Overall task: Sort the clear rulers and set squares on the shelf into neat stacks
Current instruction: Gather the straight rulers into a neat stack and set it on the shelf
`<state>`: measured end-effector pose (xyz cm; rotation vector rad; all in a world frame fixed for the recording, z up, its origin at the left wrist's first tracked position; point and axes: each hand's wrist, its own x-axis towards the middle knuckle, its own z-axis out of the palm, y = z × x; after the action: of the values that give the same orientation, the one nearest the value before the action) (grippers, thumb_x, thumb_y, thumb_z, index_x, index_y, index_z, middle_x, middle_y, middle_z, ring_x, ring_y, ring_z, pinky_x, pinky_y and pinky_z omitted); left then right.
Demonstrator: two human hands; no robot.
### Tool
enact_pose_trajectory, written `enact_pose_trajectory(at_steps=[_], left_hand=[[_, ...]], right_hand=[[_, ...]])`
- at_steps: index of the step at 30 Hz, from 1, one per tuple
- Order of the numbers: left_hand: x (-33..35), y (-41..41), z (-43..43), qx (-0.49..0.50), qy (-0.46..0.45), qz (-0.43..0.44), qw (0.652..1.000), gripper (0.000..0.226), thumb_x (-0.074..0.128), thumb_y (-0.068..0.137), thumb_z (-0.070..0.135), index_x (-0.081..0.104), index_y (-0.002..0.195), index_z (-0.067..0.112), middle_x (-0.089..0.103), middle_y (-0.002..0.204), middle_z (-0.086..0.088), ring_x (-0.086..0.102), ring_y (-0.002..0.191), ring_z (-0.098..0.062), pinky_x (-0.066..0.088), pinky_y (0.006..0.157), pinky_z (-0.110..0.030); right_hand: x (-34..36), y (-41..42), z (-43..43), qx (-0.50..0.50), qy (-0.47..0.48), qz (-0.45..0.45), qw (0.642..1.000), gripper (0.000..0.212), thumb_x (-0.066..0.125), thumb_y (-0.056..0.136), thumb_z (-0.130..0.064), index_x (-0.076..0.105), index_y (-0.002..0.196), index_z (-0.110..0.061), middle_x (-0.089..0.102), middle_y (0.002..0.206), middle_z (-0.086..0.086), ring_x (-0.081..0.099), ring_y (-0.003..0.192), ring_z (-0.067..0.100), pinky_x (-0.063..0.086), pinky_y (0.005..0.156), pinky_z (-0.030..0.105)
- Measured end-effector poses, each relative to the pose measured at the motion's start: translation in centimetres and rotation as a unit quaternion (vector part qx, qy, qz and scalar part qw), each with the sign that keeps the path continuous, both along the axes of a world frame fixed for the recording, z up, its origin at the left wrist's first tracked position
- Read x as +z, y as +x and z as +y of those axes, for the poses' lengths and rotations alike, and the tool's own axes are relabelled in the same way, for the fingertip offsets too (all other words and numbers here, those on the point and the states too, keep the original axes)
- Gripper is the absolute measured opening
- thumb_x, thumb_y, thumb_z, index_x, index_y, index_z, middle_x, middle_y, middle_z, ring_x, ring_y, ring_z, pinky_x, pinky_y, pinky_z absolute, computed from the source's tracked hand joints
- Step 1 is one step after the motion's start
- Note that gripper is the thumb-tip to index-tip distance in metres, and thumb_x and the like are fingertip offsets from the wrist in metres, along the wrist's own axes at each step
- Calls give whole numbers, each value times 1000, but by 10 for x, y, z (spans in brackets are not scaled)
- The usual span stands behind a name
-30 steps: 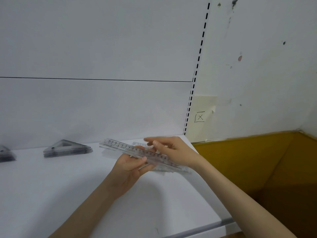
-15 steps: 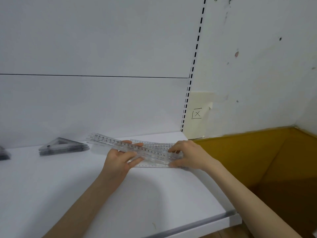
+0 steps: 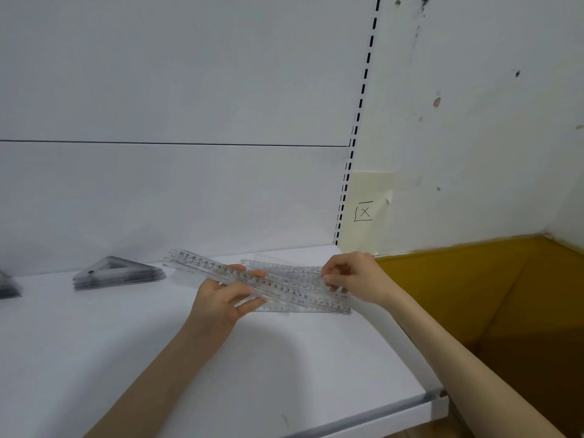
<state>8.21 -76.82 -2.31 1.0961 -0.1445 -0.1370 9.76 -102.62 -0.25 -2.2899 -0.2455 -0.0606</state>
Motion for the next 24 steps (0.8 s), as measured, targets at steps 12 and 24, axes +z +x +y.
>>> enact_pose_trajectory(at_steps=[12, 24], left_hand=[[-2, -2, -7, -45, 15, -8, 999, 48, 72, 53, -6, 53, 95, 7, 70, 98, -20, 68, 90, -35, 56, 83, -51], [-4, -2, 2, -171, -104, 14, 980, 46, 68, 82, 13, 55, 121, -8, 54, 131, -27, 55, 119, -41, 51, 90, -49]], right_hand=[[18, -8, 18, 68, 136, -27, 988, 40, 84, 71, -17, 71, 107, -29, 63, 75, -11, 47, 65, 8, 42, 69, 20], [50, 13, 37, 232, -28, -26, 972, 35, 77, 79, -10, 68, 111, -22, 70, 110, -10, 62, 107, 5, 43, 102, 26]])
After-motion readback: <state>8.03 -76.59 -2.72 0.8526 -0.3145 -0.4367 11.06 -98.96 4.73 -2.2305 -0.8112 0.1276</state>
